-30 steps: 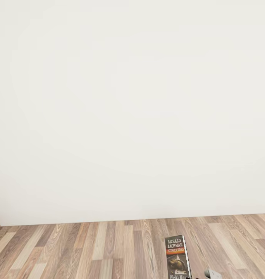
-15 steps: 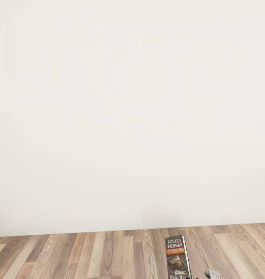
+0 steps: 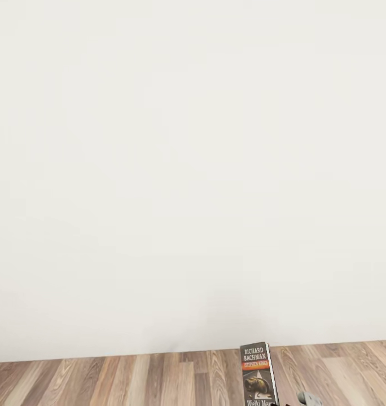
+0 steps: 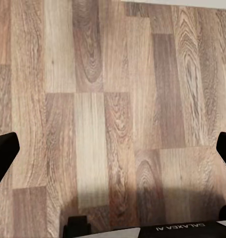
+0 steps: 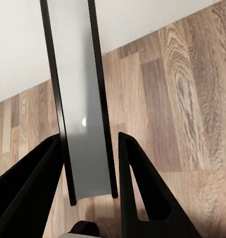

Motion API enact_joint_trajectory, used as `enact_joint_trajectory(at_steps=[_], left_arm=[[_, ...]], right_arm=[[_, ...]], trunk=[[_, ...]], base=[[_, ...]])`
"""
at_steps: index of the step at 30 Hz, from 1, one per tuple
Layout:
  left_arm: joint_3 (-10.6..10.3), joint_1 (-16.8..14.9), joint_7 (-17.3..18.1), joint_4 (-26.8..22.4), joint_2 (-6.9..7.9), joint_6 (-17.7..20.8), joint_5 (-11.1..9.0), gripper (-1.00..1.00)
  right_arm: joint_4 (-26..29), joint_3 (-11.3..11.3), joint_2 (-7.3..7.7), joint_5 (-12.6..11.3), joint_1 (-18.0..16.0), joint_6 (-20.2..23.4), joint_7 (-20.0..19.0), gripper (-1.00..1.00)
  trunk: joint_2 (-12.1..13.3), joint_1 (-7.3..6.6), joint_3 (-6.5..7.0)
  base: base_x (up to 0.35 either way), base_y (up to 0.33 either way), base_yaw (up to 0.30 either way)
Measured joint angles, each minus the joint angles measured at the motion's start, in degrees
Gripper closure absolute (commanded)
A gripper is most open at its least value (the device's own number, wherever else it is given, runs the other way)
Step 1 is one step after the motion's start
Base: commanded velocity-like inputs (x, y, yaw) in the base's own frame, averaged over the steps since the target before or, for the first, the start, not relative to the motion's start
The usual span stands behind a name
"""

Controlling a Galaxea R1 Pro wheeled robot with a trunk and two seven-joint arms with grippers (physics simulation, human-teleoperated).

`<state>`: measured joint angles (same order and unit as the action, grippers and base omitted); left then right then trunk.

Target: In the bedroom, move the book from the bed onto either nightstand, and place the two sandals side by side next to the bed.

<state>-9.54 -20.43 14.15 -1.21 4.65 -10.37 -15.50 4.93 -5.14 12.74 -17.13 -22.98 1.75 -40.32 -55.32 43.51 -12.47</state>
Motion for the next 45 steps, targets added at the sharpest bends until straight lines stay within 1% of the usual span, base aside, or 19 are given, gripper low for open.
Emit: enact_joint_trajectory(at_steps=[25, 31, 45], left_arm=[[0.0, 0.0, 0.0, 0.0, 0.0, 0.0, 0.0, -1.0], [0.0, 0.0, 0.0, 0.0, -0.01, 0.0, 0.0, -1.0], [0.0, 0.0, 0.0, 0.0, -0.01, 0.0, 0.0, -1.0]], right_arm=[[0.0, 0.0, 0.0, 0.0, 0.0, 0.0, 0.0, 1.0], [0.0, -0.1, 0.01, 0.0, 0.0, 0.0, 0.0, 1.0], [0.0, 0.0, 0.01, 0.0, 0.0, 0.0, 0.0, 1.0]], trunk=[[0.0, 0.0, 0.0], [0.0, 0.02, 0.0], [0.0, 0.03, 0.0]], base=[[0.324, 0.0, -0.004], [0.188, 0.0, -0.242], [0.008, 0.0, -0.298]])
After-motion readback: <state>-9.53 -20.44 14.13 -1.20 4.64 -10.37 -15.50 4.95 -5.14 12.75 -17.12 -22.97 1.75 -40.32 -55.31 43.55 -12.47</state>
